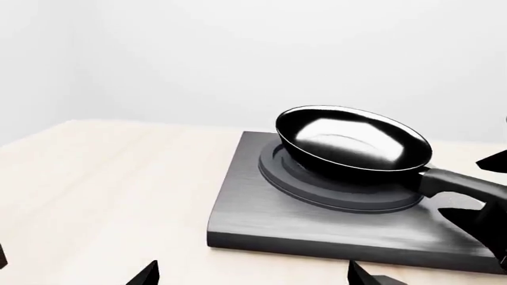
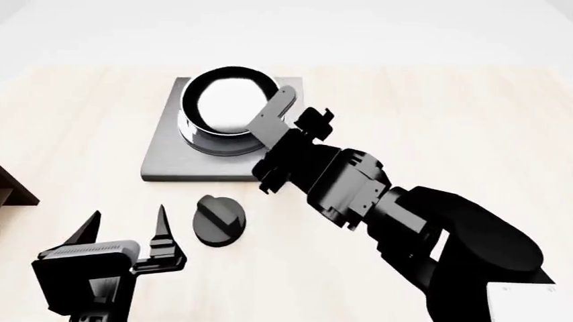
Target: Turn on the stove and put the frying pan on it.
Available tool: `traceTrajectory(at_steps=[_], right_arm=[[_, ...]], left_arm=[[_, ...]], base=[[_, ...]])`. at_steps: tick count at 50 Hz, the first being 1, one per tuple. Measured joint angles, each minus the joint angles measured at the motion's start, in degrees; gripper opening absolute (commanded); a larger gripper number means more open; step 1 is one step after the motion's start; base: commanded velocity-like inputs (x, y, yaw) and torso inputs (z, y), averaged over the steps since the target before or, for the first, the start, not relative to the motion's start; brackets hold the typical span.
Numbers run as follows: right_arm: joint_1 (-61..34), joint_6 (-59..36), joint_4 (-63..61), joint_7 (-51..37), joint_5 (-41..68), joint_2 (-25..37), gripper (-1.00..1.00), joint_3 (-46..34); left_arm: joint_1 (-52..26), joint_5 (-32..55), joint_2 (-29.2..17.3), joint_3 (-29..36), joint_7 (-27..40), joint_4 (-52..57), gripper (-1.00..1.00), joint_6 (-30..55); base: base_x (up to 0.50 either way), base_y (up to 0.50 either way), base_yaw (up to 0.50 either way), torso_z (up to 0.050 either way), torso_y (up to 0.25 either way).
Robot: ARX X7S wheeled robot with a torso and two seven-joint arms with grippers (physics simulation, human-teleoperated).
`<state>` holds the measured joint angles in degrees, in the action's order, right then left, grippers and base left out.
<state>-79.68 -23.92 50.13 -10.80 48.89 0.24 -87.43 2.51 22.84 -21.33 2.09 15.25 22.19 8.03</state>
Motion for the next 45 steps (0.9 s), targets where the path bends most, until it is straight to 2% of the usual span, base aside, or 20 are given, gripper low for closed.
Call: traceTrajectory(at_steps=[12, 20, 34, 45], right_arm=[[-2.9, 0.59, -0.14, 1.54, 6.06, 0.37, 1.0, -0.09], [-5.2, -0.11, -8.96, -1.24, 9.03, 4.87, 1.0, 0.77], [-7.88, -0.83, -33.82, -10.85, 11.42, 18.84, 1.0, 2.79], [-3.29, 7.17, -56.33, -25.16, 7.0, 34.27, 1.0, 5.67]], left_arm=[[-0.01, 0.03, -0.18, 0.15, 0.27, 0.16, 1.0, 0.09], [-0.03, -0.09, -0.29, 0.4, 0.53, 0.4, 1.0, 0.31], [-0.05, -0.24, -0.69, 0.72, 1.41, 1.98, 1.0, 1.28], [0.18, -0.37, -1.21, 0.25, 2.53, 5.2, 1.0, 1.51]], base=[[0.0, 0.0, 0.0, 0.0, 0.0], [0.0, 0.0, 0.0, 0.0, 0.0], [0.0, 0.0, 0.0, 0.0, 0.0], [0.0, 0.0, 0.0, 0.0, 0.0]])
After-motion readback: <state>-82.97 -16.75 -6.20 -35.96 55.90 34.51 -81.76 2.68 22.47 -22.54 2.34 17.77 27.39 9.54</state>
